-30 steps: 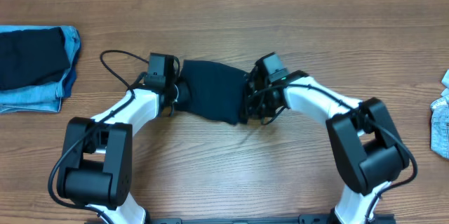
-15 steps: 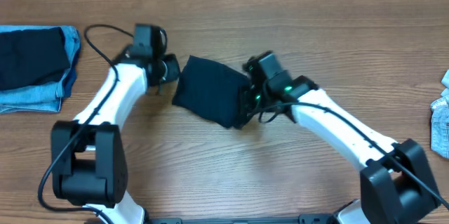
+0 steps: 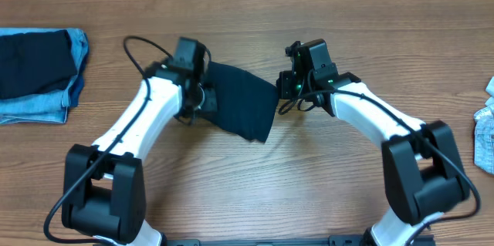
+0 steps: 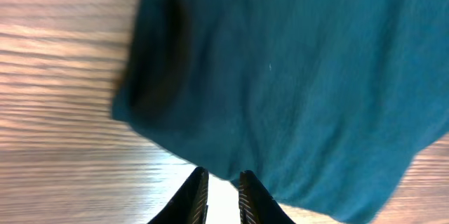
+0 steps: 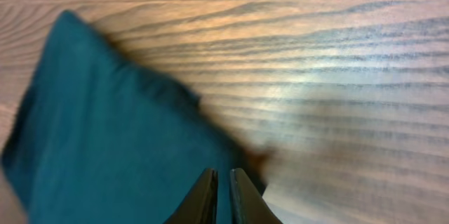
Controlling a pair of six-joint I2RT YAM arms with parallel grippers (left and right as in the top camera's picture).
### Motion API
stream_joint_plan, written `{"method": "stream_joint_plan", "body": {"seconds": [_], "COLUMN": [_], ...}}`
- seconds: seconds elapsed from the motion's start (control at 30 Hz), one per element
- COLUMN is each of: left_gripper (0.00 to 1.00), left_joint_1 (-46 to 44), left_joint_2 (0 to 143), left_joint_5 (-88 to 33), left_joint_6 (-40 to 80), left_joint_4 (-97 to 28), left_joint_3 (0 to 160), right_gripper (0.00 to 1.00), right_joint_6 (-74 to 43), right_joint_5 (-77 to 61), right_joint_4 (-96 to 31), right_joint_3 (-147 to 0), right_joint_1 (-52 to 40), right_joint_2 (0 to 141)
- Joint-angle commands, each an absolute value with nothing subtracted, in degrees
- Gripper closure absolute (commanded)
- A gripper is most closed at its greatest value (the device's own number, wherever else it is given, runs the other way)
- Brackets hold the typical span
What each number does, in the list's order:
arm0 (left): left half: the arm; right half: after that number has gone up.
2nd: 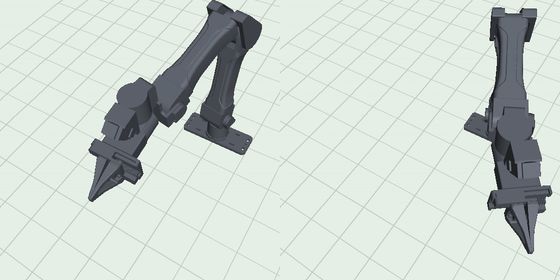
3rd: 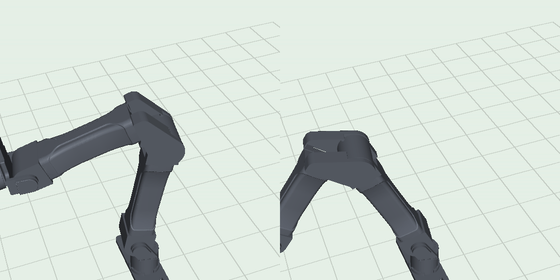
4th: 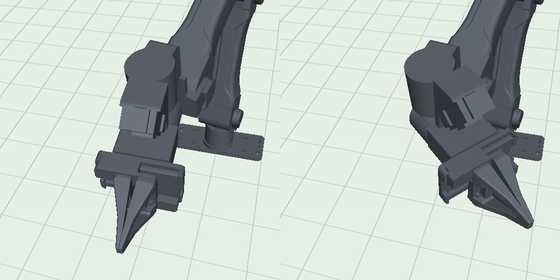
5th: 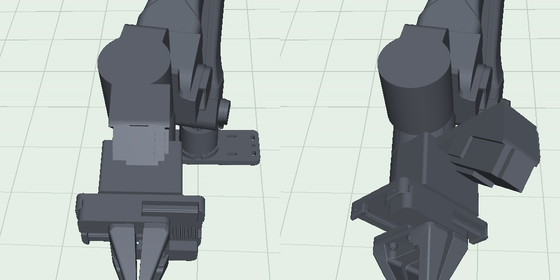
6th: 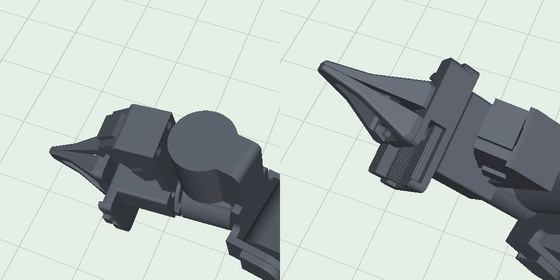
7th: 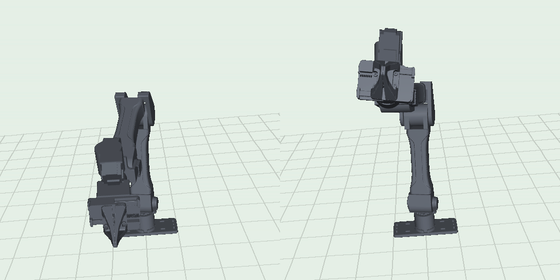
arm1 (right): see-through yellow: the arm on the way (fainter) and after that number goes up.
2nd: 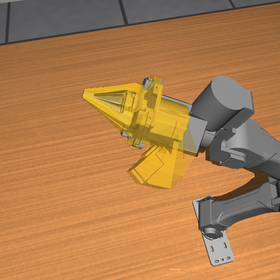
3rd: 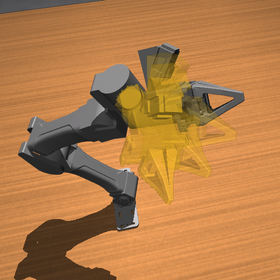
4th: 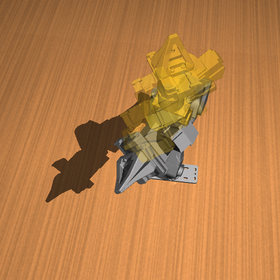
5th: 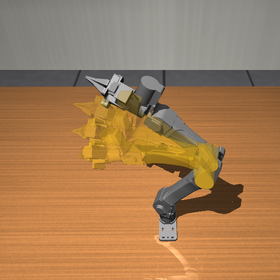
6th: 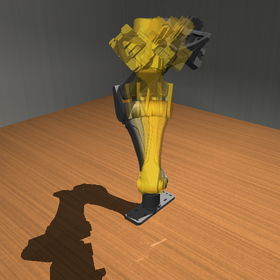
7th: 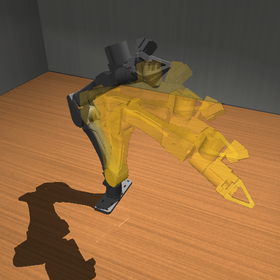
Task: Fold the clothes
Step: 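Hold the bundle with both grippers and lift it off the table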
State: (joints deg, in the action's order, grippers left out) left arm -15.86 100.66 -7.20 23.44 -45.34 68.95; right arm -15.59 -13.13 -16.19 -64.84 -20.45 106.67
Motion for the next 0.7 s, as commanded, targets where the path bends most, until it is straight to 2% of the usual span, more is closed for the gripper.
{"method": "stream_joint_plan", "body": {"seconds": [0.0, 0.3, 0.53, 0.67], "left_gripper": [0.81, 0.79, 0.74, 0.72], "left_joint_1": [-17.32, -17.23, -16.99, -15.29], "left_joint_2": [100.22, 100.36, 100.4, 100.4], "left_joint_5": [-6.66, -5.1, -2.35, -2.11], "left_joint_6": [24.88, 25.71, 25.26, 24.82], "left_joint_4": [-42.3, -31.11, -25.12, -20.03], "left_joint_3": [63.46, 54.96, 54.92, 54.98], "right_gripper": [0.89, 0.88, 0.92, 0.93], "right_joint_6": [-14.81, -14.98, -14.96, -15.64], "right_joint_5": [-13.26, -17.87, -27.31, -30.81], "right_joint_4": [-12.1, -7.7, -11.94, -18.9], "right_joint_3": [-64.99, -64.99, -64.99, -64.99], "right_joint_1": [-18.94, -17.91, -18.04, -18.11], "right_joint_2": [110.02, 114.87, 115.2, 114.48]}}
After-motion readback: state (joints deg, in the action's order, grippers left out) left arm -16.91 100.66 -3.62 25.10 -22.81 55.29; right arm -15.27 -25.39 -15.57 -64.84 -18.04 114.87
